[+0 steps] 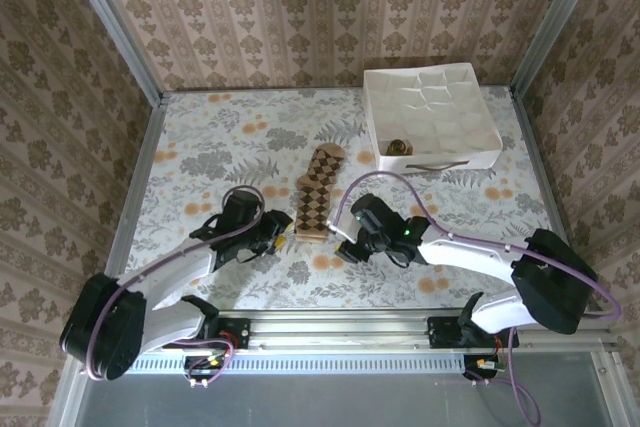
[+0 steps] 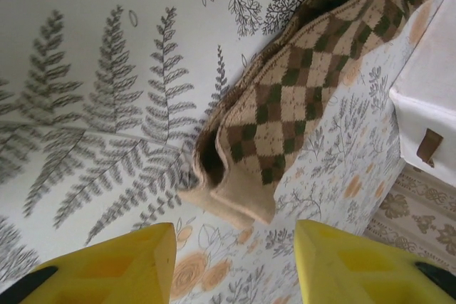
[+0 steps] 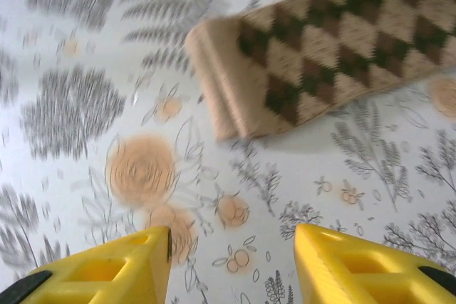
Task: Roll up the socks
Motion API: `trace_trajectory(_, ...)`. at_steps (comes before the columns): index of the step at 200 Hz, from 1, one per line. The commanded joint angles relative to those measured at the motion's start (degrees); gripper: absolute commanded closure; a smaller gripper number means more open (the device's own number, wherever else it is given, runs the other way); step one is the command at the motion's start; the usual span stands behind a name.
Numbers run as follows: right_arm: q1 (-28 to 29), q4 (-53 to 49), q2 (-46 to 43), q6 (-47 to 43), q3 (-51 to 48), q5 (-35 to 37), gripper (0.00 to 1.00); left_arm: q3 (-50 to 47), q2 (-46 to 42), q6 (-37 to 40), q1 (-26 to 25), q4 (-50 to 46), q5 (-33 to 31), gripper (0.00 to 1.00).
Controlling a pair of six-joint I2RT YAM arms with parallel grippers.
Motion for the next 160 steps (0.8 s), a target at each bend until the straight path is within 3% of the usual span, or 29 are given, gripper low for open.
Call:
trace_trajectory(1, 1.20, 5.26, 2.89, -17.07, 0.96, 4.65, 0.50, 1.00, 3.97, -1.99, -0.49, 6.21, -0.17, 0.54)
trace_trajectory(76, 4.30, 10.35, 17.95, -25.61, 9.17, 14.84, 0.49, 1.61, 9.52, -3.53, -0.52, 8.48, 0.41, 0.59)
trace_trajectory(160, 6.69, 8.51, 22.75, -25.62, 11.97, 14.41, 0.54, 0.19, 7.25, -3.39, 1.15, 7.25, 1.37, 0.59)
